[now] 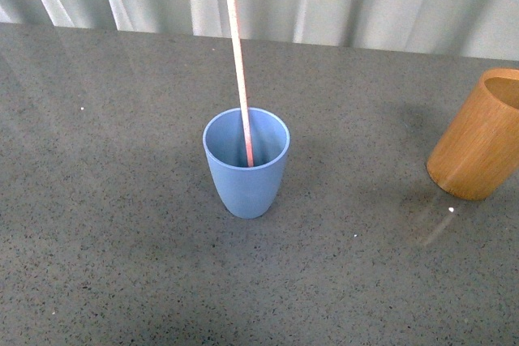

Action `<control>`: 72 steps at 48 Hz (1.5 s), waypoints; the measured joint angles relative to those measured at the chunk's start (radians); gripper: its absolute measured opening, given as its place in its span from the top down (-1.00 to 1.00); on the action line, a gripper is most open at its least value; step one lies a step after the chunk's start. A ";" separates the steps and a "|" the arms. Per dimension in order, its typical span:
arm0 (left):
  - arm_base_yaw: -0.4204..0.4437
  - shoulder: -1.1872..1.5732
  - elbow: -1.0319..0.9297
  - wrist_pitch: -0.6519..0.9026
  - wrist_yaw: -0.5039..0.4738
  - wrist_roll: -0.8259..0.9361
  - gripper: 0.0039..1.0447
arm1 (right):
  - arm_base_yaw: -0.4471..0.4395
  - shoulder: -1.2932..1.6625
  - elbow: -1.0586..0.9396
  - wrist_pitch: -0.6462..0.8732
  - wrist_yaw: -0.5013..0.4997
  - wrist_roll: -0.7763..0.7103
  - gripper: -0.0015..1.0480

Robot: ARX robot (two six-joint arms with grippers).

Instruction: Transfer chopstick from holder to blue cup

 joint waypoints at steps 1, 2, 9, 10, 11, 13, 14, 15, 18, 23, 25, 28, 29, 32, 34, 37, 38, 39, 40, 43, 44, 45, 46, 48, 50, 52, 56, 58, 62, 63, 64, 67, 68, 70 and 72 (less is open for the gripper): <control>0.000 0.000 0.000 0.000 0.000 0.000 -0.87 | 0.000 -0.005 0.000 -0.005 0.000 0.000 0.98; 0.000 0.000 0.000 0.000 0.000 0.000 -0.87 | 0.000 -0.016 0.000 -0.014 0.000 0.000 0.98; 0.000 0.000 0.000 0.000 0.000 0.000 -0.87 | 0.000 -0.085 0.000 -0.078 0.000 0.000 0.98; 0.000 0.000 0.000 0.000 0.000 0.000 -0.87 | 0.000 -0.093 0.000 -0.087 0.000 0.000 0.98; 0.000 0.000 0.000 0.000 0.000 0.000 -0.87 | 0.000 -0.105 0.000 -0.099 0.000 0.000 0.98; 0.000 0.000 0.000 0.000 0.000 0.000 -0.87 | 0.000 -0.123 0.000 -0.118 0.000 0.000 0.98; 0.000 0.000 0.000 0.000 0.000 0.000 -0.87 | 0.000 -0.134 0.000 -0.129 0.000 0.000 0.98; 0.000 0.000 0.000 0.000 0.000 0.000 -0.87 | 0.000 -0.142 0.000 -0.136 0.000 0.000 0.98; 0.000 0.000 0.000 0.000 0.000 0.000 -0.87 | 0.000 -0.163 0.000 -0.155 0.000 0.000 0.98; 0.000 0.000 0.000 0.000 0.000 0.000 -0.87 | 0.000 -0.187 0.000 -0.180 0.000 0.000 0.98; 0.000 0.000 0.000 0.000 0.000 0.000 -0.87 | 0.000 -0.199 0.000 -0.192 0.000 0.000 0.98; 0.000 0.000 0.000 0.000 0.000 0.000 -0.87 | 0.000 -0.212 0.000 -0.206 0.000 0.000 0.98; 0.000 0.000 0.000 0.000 0.000 0.000 -0.87 | 0.000 -0.217 0.000 -0.211 0.000 0.000 0.98; 0.000 0.000 0.000 0.000 0.000 0.000 -0.87 | 0.000 -0.230 0.000 -0.224 0.000 0.000 0.98; 0.000 0.000 0.000 0.000 0.000 0.000 -0.87 | 0.000 -0.237 0.000 -0.230 0.000 0.000 0.98; 0.000 0.000 0.000 0.000 0.000 0.000 -0.87 | 0.000 -0.248 0.000 -0.240 0.000 0.000 0.98; 0.000 0.000 0.000 0.000 0.000 0.000 -0.87 | 0.000 -0.252 0.000 -0.245 0.000 0.000 0.98; 0.000 0.000 0.000 0.000 0.000 0.000 -0.87 | 0.000 -0.254 0.000 -0.247 0.000 0.000 0.98; 0.000 0.000 0.000 0.000 0.000 0.000 -0.87 | 0.000 -0.271 0.000 -0.265 0.000 0.000 0.98; 0.000 0.000 0.000 0.000 0.000 0.000 -0.87 | 0.000 -0.339 0.001 -0.361 0.000 0.000 0.98; 0.000 0.000 0.000 0.000 0.000 0.000 -0.87 | 0.000 -0.364 0.000 -0.394 0.000 0.000 0.98; 0.000 0.000 0.000 0.000 0.000 0.000 -0.87 | 0.000 -0.375 0.000 -0.405 0.000 0.000 0.98; 0.000 0.000 0.000 0.000 0.000 0.000 -0.87 | 0.000 -0.393 0.000 -0.416 0.000 0.000 0.98; 0.000 0.000 0.000 0.000 0.000 0.000 -0.87 | 0.000 -0.413 0.000 -0.418 0.000 0.000 0.98; 0.000 0.000 0.000 0.000 0.000 0.000 -0.87 | 0.000 -0.423 0.000 -0.421 0.000 0.000 0.98; 0.000 -0.001 0.000 0.000 0.000 0.000 -0.87 | 0.000 -0.423 0.000 -0.423 0.000 0.000 0.98; 0.000 0.000 0.000 0.000 0.000 0.000 -0.87 | 0.000 -0.423 0.000 -0.423 0.000 0.000 0.98; 0.000 0.000 0.000 0.000 0.000 0.000 -0.87 | 0.000 -0.423 0.000 -0.423 0.000 0.000 0.98; 0.000 0.000 0.000 0.000 0.000 0.000 -0.87 | 0.000 -0.423 0.000 -0.423 0.000 0.000 0.74; 0.000 0.000 0.000 0.000 0.000 0.000 -0.87 | 0.000 -0.423 0.000 -0.423 0.000 0.000 0.68; 0.000 0.000 0.000 0.000 0.000 0.000 -0.87 | 0.000 -0.423 0.000 -0.423 0.000 0.000 0.61; 0.000 0.000 0.000 0.000 0.000 0.000 -0.87 | 0.000 -0.423 0.000 -0.423 0.000 0.000 0.38; 0.000 0.000 0.000 0.000 0.000 0.000 -0.87 | 0.000 -0.423 0.000 -0.423 0.000 0.000 0.31; 0.000 0.000 0.000 0.000 0.000 0.000 -0.87 | 0.000 -0.423 0.000 -0.423 0.000 0.000 0.11; 0.000 0.000 0.000 0.000 0.000 0.000 -0.87 | 0.000 -0.423 0.000 -0.423 0.000 0.000 -0.06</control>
